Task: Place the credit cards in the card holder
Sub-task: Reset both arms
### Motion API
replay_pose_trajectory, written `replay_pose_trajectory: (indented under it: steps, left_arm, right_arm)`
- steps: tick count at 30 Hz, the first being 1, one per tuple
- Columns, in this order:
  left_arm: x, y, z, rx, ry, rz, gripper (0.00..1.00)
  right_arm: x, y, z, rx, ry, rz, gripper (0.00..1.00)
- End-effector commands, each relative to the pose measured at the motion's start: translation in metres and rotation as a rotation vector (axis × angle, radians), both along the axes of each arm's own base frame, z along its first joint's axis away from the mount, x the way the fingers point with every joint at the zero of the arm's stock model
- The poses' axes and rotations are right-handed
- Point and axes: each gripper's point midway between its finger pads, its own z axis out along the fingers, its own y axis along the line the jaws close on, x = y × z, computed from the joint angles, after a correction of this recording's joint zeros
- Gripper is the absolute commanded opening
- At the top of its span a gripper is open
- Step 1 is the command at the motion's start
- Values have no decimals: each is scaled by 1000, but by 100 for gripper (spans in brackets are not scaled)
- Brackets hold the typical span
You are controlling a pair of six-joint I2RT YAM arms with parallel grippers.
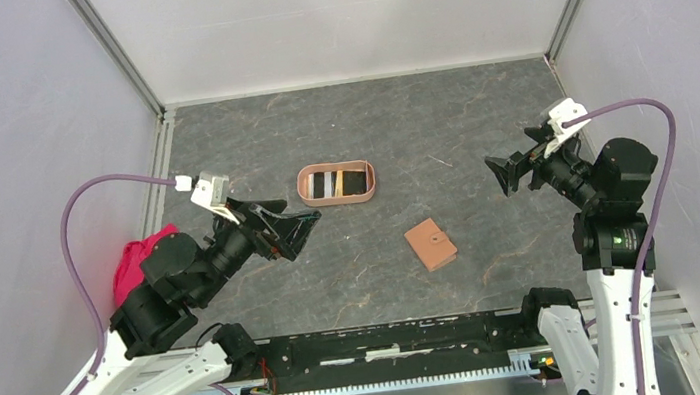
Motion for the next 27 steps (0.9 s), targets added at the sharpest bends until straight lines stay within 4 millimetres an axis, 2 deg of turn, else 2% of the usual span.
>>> replay_pose_trajectory:
  steps: [1,27]
  left_arm:
    - [4,5,1,12,-29,28,100]
    - [5,7,-3,19,-28,39,100]
  right_arm:
    - [-1,0,7,7,-28,-1,98]
    - [0,-1,5,7,-26,-9,98]
